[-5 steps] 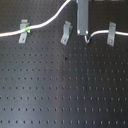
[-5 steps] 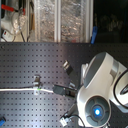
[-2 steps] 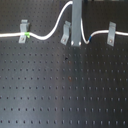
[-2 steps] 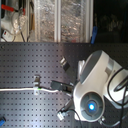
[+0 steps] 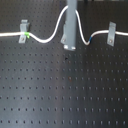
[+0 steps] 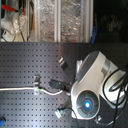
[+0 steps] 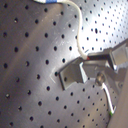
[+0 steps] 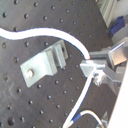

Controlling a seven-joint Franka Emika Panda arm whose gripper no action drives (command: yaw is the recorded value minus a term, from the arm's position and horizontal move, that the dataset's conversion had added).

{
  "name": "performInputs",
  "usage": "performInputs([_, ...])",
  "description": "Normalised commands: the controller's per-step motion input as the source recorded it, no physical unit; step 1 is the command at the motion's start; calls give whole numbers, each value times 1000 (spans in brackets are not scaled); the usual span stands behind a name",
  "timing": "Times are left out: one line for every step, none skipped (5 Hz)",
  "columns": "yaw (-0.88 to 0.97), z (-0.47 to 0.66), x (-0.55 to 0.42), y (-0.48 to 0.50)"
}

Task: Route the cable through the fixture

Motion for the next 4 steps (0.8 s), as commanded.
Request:
performInputs([0, 0, 3, 32])
performInputs([446, 198, -53, 183])
performInputs([0, 0, 10, 48])
performInputs([-34, 269, -213, 122])
